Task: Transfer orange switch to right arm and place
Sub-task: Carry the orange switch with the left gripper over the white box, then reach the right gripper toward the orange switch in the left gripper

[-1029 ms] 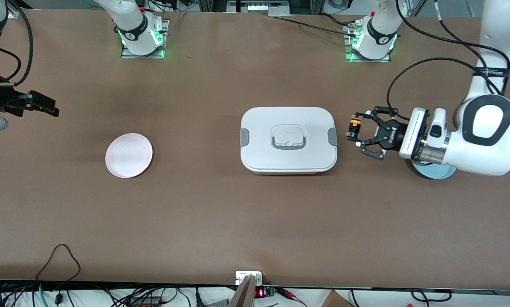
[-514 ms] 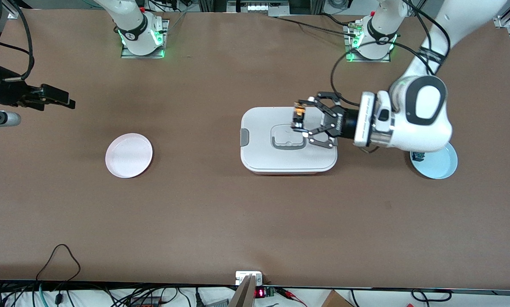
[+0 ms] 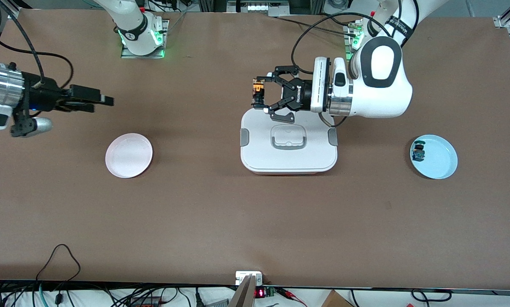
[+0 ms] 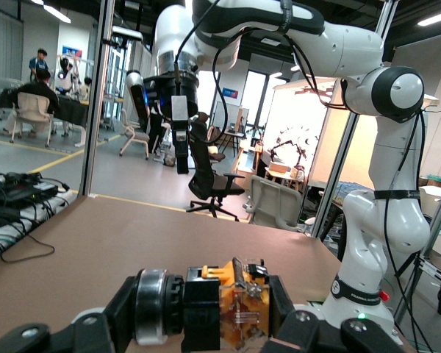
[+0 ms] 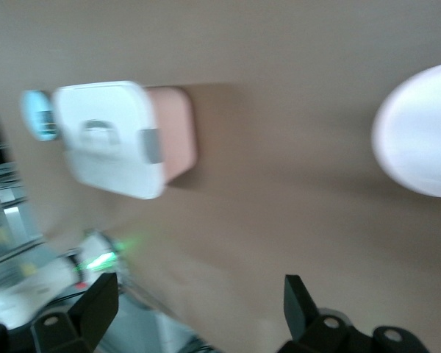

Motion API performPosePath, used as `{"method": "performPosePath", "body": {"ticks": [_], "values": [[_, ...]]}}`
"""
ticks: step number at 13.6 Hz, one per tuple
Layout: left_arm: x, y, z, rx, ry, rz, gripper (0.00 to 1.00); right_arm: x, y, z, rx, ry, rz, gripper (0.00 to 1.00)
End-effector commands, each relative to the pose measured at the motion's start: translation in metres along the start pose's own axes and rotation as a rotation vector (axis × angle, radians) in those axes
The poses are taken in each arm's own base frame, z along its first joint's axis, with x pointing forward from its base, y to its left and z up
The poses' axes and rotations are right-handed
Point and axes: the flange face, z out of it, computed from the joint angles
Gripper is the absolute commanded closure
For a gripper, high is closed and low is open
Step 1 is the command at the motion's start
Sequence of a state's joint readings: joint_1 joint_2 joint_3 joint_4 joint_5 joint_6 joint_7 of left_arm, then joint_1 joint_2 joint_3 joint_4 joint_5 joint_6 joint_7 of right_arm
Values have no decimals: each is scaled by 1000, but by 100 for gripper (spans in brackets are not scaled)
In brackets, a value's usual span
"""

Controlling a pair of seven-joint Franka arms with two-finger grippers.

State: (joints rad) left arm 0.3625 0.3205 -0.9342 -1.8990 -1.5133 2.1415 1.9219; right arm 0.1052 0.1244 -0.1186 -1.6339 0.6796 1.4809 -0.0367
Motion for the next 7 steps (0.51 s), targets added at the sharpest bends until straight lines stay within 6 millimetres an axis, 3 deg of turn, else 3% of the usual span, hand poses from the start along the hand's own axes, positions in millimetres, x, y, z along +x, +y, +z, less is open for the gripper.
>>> {"method": "performPosePath", "body": {"ticks": [1,3,7], "values": [[-14,5,-2,75,113,101,100,-2,-1,26,268,-49,54,0],[-15,7,3,80,133,110,100,3,4,53,444,-59,112,0],[-15,8,4,79,132,128,100,18,-13,108,571,-88,118,0]]}}
